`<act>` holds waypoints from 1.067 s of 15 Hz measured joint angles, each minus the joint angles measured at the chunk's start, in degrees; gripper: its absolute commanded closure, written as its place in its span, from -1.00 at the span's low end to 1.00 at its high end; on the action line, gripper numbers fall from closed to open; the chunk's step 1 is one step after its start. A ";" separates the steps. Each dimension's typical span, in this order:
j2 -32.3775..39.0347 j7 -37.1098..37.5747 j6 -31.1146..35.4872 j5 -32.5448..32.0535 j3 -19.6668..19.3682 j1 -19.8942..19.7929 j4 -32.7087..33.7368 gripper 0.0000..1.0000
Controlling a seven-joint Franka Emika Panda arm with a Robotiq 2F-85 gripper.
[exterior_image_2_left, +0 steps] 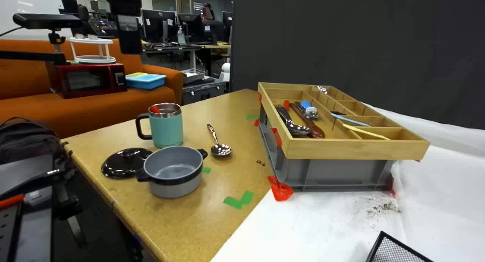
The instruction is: Move the pot and move it slightly to the right on the table
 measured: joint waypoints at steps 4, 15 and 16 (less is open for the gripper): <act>0.00 0.00 0.00 0.00 0.00 0.00 0.00 -1.00; 9.59 -0.38 8.46 5.06 -0.04 3.62 -1.38 -1.00; 12.50 -0.89 11.16 6.57 -0.20 3.97 -1.39 -1.00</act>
